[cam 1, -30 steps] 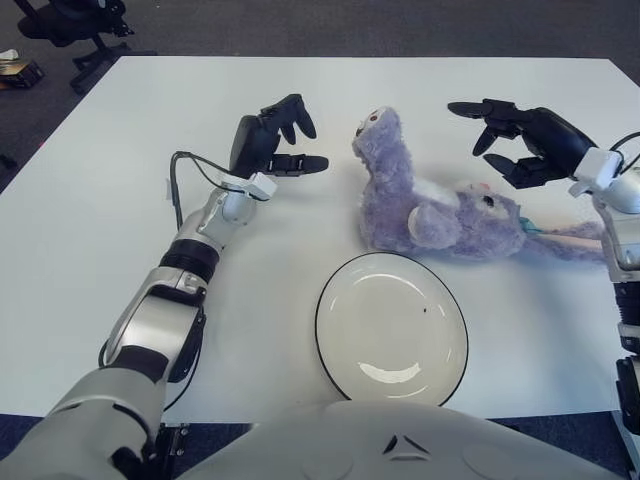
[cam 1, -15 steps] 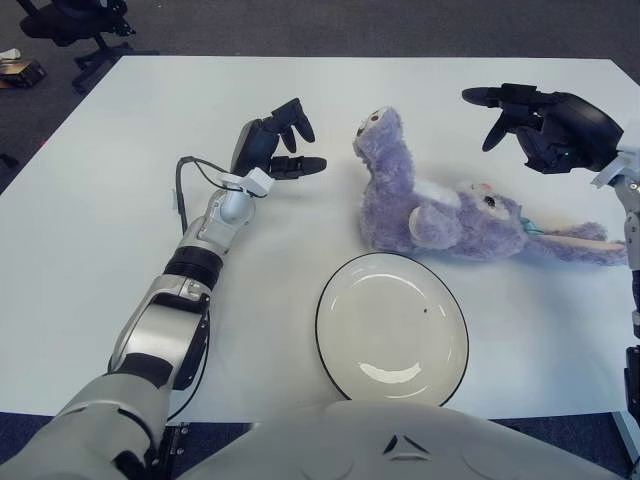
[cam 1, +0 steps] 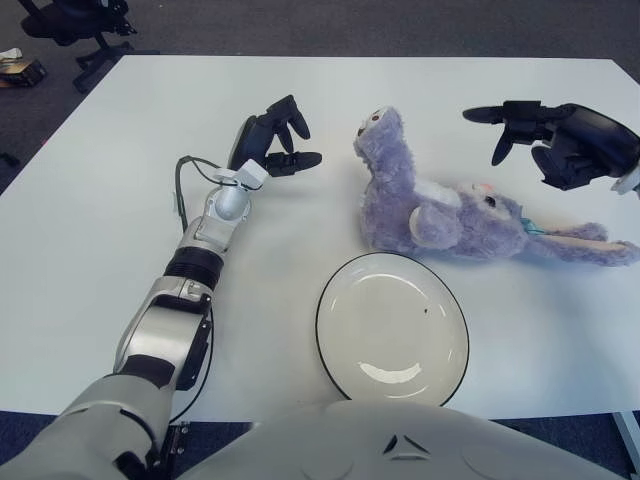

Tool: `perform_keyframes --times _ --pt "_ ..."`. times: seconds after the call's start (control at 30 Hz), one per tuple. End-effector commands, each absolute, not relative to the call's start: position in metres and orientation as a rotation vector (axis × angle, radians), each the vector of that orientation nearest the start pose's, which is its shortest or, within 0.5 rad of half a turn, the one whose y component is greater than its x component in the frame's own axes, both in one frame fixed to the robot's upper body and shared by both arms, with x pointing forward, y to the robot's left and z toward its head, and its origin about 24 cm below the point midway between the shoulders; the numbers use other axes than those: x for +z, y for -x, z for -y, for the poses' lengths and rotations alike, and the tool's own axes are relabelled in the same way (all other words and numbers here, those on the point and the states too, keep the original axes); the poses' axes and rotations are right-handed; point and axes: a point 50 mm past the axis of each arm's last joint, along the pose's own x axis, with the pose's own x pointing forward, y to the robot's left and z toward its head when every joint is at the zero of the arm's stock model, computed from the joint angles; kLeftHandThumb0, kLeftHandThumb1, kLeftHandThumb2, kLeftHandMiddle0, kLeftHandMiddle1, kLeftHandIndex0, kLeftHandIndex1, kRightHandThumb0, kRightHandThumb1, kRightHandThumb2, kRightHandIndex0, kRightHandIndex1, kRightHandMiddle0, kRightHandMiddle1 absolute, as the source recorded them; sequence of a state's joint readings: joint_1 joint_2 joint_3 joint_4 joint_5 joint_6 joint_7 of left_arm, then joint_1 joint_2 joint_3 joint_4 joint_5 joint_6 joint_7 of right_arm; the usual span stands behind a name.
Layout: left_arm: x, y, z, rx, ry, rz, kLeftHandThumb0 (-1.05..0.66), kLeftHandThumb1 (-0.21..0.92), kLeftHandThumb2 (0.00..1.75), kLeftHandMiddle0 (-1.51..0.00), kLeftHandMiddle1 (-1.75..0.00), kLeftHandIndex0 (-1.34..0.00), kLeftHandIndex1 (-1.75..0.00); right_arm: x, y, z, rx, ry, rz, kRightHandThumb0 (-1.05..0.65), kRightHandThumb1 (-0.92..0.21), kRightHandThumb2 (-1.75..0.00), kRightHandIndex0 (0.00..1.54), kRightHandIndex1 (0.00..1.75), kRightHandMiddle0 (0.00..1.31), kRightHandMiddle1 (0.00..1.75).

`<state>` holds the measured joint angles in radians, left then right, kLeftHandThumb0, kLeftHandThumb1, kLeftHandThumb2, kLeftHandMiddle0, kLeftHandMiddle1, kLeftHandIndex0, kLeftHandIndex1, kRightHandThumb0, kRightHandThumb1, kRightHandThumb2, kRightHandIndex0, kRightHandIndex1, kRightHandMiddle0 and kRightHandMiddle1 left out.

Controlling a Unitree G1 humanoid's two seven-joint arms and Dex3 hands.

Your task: Put the doll into the plate.

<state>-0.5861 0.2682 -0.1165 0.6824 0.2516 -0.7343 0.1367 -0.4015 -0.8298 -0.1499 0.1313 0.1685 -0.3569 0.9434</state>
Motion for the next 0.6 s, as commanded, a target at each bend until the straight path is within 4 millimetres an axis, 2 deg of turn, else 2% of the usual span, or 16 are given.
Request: perform_keyframes --times 0.0,0.37,0.57 --pt "0.121 -0.337 -0.145 -0.178 -0.468 0.633 -0.12 0.92 0.07 -0.87 -1.75 -0.66 -1.75 0.203 -0.274 0.251 0.774 0.959 0.343 -0.89 -0.92 -0.87 0.20 0.00 0.22 0.00" --pt "0.121 -0.338 -0.145 -0.177 -0.456 0.630 -0.12 0.92 0.06 -0.86 -1.75 -0.67 -1.75 0.198 -0.242 0.245 0.649 1.192 0.299 -0.98 -0.92 -0.89 0.12 0.00 0.17 0.00" --pt "0.121 -0.337 -0.145 -0.177 -0.454 0.630 -0.11 0.92 0.06 -0.86 -1.75 -0.67 -1.75 0.198 -0.238 0.244 0.640 1.234 0.268 -1.01 -0.92 -0.91 0.07 0.00 0.16 0.00"
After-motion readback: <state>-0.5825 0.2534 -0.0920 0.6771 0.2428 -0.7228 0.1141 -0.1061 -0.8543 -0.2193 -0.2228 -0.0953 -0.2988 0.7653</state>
